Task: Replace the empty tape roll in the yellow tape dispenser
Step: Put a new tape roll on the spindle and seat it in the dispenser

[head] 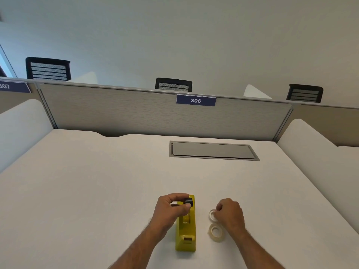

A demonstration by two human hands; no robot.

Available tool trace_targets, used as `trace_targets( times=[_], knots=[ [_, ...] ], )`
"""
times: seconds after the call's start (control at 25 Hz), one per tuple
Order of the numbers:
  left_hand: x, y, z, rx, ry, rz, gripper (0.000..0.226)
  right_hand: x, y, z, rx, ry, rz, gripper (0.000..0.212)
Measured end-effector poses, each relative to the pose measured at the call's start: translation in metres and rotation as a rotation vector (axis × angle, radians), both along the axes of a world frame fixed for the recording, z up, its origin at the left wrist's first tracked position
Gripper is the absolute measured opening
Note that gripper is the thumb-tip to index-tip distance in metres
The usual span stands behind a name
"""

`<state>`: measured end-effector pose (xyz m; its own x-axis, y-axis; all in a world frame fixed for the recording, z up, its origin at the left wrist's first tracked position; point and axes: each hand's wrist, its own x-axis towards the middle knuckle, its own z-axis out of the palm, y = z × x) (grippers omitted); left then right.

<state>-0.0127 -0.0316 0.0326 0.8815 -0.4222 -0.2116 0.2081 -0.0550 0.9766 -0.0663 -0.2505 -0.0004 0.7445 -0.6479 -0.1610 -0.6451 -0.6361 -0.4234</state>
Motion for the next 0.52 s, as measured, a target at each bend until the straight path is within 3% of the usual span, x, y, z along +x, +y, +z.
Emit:
trace_targets(
  times=[0.32,0.52],
  knots=[
    [0.001,0.000,0.000,0.025,-0.002,0.034,0.026,-0.013,-0.002,0.011,0.073,-0.071,0.036,0.024],
    [-0.001,-0.001,-0.001,-0.003,0.012,0.052,0.024,-0.028,0.015,0.014,-0.060,0.247,0.142,0.076]
  ],
)
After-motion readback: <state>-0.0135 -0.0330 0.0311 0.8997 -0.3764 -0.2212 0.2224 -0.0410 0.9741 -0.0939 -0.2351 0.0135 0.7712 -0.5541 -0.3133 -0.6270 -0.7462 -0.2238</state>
